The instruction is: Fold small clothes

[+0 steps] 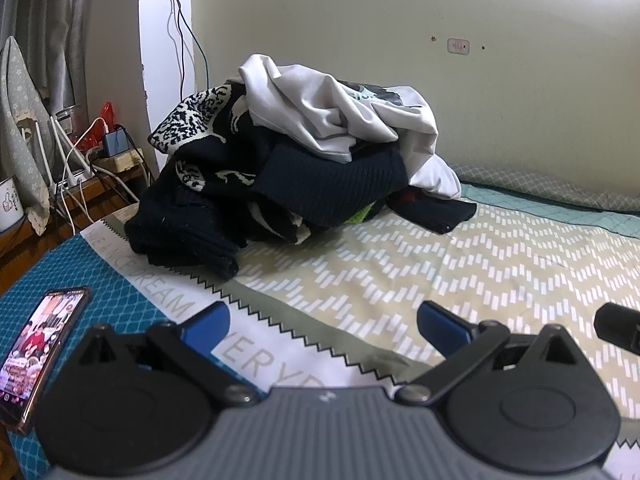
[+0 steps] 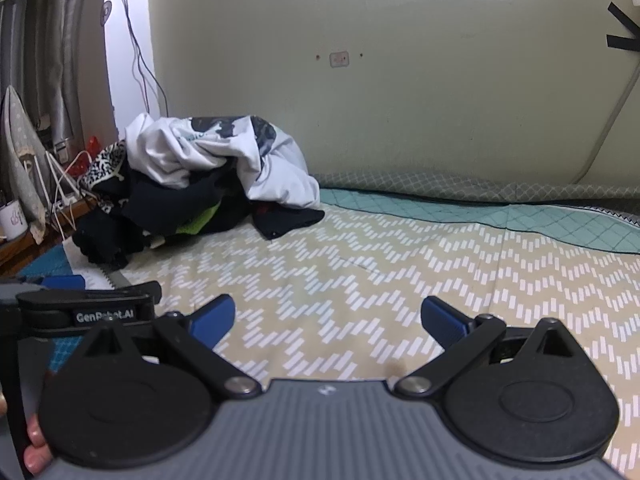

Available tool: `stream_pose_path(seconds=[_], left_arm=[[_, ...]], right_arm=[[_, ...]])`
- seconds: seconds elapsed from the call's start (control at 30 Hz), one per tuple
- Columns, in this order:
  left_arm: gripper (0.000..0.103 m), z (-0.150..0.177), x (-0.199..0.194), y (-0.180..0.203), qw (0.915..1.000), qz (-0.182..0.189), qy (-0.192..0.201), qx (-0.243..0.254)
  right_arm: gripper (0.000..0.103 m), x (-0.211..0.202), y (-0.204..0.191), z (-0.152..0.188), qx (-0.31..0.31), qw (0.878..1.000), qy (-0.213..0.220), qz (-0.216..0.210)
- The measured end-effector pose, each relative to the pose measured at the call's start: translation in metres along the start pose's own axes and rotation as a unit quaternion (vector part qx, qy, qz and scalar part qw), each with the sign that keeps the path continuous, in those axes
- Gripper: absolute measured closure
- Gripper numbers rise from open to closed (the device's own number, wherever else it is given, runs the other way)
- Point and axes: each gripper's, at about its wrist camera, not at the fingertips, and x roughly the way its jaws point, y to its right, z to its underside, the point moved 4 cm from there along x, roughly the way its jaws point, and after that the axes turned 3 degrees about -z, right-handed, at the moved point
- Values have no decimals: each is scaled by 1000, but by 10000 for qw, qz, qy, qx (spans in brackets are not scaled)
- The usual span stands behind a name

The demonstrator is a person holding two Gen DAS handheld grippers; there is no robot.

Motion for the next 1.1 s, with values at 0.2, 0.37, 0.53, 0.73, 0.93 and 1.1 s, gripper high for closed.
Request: stream_pose_path(seconds=[0.2, 0.37, 0.53, 0.73, 0.93, 1.1], left_arm=[[0, 0, -1, -1, 10000, 11, 38, -23], [0, 0, -1, -1, 10000, 16, 44, -31], [0, 0, -1, 0, 10000, 26, 43, -27], [0, -1, -1, 0, 10000, 32, 42, -37], [0, -1, -1, 0, 10000, 36, 42, -40], [0, -1, -1, 0, 10000, 35, 44, -43]], right_arm=[[8, -1, 1, 0, 0, 10000, 35, 12], [8, -1, 2, -1, 1, 10000, 36, 5], [8, -1, 2, -1, 2, 10000, 44, 13], [8, -1, 3, 0, -1, 10000, 50, 9], [8, -3, 8, -1, 57, 9999, 138, 65], [8, -3, 14, -3, 239, 9995, 157, 125]])
